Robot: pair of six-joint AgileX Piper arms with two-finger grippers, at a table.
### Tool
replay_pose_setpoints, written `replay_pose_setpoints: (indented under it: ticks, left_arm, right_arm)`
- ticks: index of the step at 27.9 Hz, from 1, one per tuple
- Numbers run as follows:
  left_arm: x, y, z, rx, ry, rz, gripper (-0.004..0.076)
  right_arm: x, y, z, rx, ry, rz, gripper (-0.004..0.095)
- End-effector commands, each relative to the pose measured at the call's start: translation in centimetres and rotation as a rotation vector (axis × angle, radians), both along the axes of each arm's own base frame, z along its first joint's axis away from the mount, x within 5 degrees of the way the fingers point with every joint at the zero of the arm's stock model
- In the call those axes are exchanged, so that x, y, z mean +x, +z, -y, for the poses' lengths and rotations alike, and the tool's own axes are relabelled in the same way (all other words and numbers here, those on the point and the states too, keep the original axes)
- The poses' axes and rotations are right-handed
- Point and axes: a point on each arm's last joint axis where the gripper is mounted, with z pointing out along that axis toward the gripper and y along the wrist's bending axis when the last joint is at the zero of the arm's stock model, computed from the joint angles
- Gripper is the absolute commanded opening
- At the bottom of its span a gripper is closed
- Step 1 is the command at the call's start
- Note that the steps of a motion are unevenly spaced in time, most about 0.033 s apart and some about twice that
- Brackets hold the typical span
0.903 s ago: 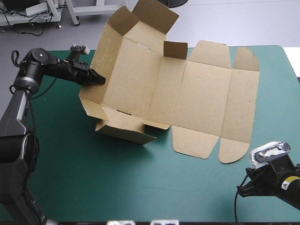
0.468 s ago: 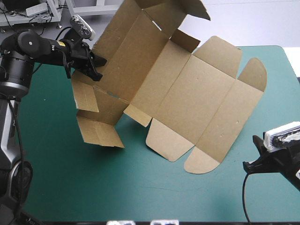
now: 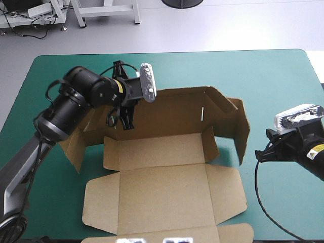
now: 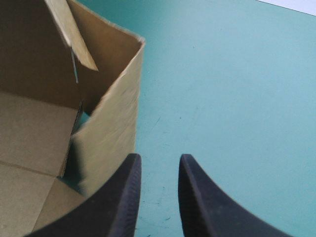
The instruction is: Fold the box
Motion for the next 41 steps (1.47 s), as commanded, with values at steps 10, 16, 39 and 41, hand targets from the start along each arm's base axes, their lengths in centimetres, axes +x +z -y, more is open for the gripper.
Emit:
replay_pose_setpoints:
  ticks: [10,16,39,41]
  left_arm:
    - [-0.8,-2.4,0.5,-0.138,-0.024,0.326,-0.0006]
    - [-0.5,-2.4,1.0,-0.178,-0.065,0.403,-0.0006]
    - [-0.2,-1.7,1.2,-0.162,-0.123,0.534,-0.0006]
    - [-0.1,-1.8,1.2,-0.157,-0.121,0.529,-0.0006]
  right_arm:
    - [4.2,6.0,-0.4,-0.017,0.013,0.173,0.0245]
    - [8.5,5.7,-0.9,-0.034,0.022,0.104,0.0245]
    - [21.7,1.7,-4.1,0.057,0.198,-0.244,0.0097]
    - [21.2,1.0,-4.7,0.075,0.292,-0.328,0.0087]
